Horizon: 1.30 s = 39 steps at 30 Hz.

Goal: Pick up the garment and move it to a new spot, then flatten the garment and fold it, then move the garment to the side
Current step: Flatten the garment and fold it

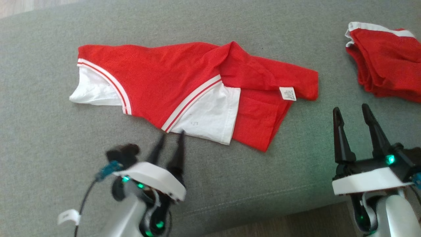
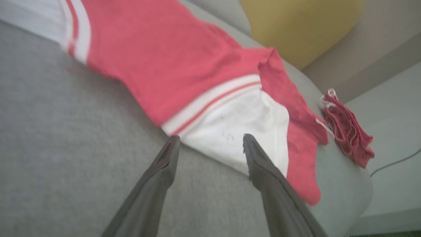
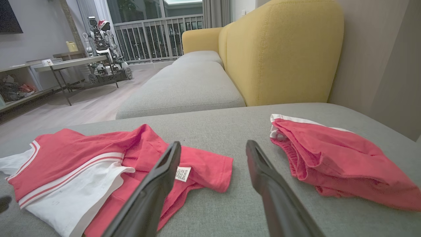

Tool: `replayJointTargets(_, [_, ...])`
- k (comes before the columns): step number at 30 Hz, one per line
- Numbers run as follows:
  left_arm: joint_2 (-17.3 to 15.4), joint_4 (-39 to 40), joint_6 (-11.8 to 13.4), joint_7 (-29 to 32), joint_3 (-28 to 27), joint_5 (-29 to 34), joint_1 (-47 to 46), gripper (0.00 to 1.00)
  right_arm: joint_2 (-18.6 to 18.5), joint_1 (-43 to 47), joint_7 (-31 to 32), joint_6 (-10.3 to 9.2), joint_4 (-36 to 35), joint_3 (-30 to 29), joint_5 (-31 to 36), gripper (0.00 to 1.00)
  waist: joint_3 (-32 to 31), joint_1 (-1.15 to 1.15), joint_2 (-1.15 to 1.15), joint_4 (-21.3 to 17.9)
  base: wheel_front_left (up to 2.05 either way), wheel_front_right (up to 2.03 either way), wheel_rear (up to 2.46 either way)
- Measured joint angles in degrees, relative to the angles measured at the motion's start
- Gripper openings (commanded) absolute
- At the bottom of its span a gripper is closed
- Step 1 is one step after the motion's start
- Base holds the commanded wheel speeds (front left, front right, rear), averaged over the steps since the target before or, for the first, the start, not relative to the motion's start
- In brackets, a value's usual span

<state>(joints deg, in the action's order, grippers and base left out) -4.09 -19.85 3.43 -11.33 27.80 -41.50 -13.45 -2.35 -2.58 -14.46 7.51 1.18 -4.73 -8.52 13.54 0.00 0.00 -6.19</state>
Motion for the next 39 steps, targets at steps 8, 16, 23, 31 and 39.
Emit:
replayJointTargets(8, [0.78, 0.24, -1.44, 7.83, 7.09, -5.48, 0.98, 1.0, 0.0, -1.6, 0.0, 0.0, -0.13, 0.1, 0.82, 1.0, 1.11, 0.0, 0.0, -0.02, 0.0, 0.0, 0.0])
replayJointTargets(16, [0.85, -2.07, -1.93, 9.92, 10.91, -9.67, -2.99, 1.0, 0.0, -1.61, 0.0, 0.0, -0.12, 0.69, 0.97, 1.0, 1.95, 0.0, 0.0, -2.08, 0.0, 0.0, 0.0])
replayJointTargets(23, [0.87, -4.36, -0.85, 8.88, 14.57, -13.46, -5.93, 1.0, 0.0, -1.62, 0.0, 0.0, -0.15, 0.79, 0.99, 1.0, 2.23, 0.0, 0.0, -3.43, 0.0, 0.0, 0.0])
replayJointTargets(31, [1.18, -6.13, -0.1, 5.58, 17.62, -15.74, -9.51, 0.0, 0.0, -2.04, 0.0, 0.0, -0.51, 0.7, 1.49, 1.0, 3.56, 0.0, 0.0, -3.2, 0.0, 0.0, 0.0])
replayJointTargets(39, [0.27, -4.78, -0.82, 1.09, 17.52, -15.61, -9.87, 0.0, -0.01, -2.7, 0.0, 0.0, -0.21, 0.63, 1.94, 1.0, 3.15, 0.0, 0.0, -1.56, 0.0, 0.0, 0.0])
